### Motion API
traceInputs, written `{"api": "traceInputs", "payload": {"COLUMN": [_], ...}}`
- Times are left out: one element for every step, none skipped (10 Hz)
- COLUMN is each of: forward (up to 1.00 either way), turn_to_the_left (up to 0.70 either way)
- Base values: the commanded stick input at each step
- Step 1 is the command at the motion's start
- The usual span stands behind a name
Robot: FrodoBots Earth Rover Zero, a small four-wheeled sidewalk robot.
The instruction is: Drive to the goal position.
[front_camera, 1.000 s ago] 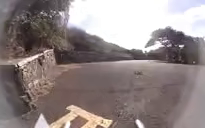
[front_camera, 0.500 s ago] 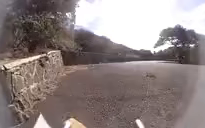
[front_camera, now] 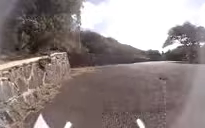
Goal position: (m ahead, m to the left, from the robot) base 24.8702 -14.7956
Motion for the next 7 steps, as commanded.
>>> {"api": "traceInputs", "payload": {"forward": [0.7, 0.7, 0.7, 0.7, 0.7, 0.7, 0.7], "turn_to_the_left": [0.2, 0.09, 0.07, 0.06, 0.02, 0.01, 0.0]}}
